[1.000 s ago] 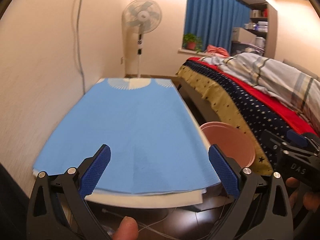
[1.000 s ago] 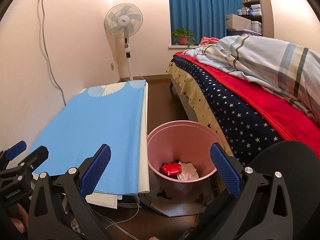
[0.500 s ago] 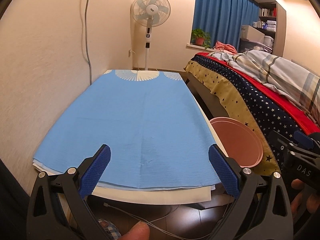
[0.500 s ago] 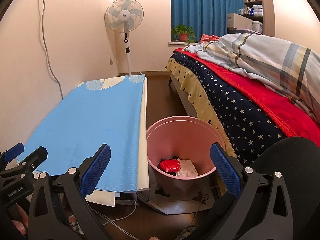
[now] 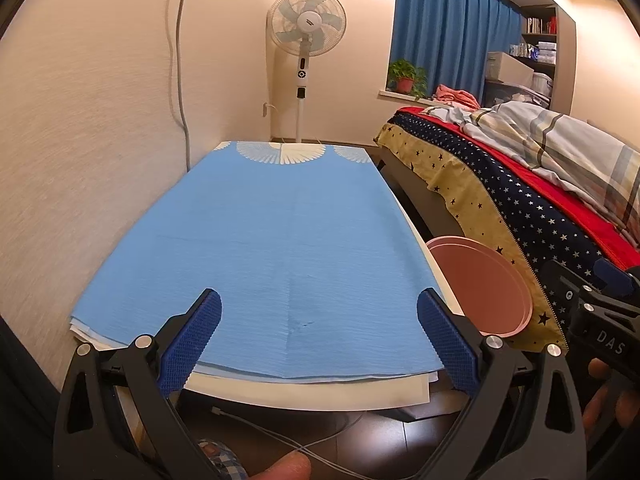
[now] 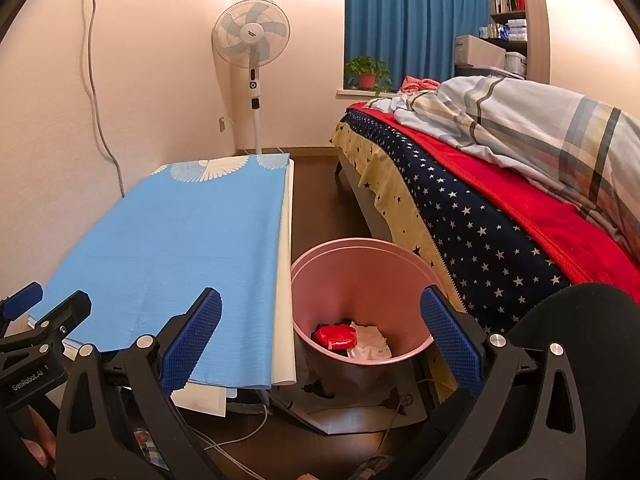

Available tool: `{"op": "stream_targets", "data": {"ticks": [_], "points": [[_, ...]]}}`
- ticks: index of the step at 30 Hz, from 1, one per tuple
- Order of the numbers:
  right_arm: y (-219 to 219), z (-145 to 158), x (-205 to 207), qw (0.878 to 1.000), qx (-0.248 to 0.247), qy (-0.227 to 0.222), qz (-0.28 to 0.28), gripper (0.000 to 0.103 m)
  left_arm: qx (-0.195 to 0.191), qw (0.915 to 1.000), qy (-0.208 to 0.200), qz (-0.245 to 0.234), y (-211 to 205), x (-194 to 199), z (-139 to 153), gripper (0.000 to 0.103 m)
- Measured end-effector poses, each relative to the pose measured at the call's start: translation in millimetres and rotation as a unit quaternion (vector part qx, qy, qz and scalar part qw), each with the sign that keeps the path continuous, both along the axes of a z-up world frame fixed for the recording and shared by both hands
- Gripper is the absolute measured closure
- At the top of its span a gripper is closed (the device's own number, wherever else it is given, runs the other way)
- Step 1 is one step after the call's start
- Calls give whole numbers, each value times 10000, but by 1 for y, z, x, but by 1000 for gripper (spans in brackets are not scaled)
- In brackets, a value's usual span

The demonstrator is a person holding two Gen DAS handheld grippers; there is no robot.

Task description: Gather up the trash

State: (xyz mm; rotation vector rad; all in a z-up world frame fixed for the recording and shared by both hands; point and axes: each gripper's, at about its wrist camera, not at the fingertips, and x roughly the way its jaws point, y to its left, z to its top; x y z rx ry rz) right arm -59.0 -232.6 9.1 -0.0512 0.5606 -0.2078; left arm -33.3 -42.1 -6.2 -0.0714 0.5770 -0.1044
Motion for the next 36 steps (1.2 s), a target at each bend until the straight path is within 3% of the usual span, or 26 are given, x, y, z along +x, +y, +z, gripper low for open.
{"op": "stream_targets", "data": {"ticks": [36], "points": [[1,1,0,10000,-18,-19,-4,5,-10,10000,-53,27,4,-3,0,8]]}}
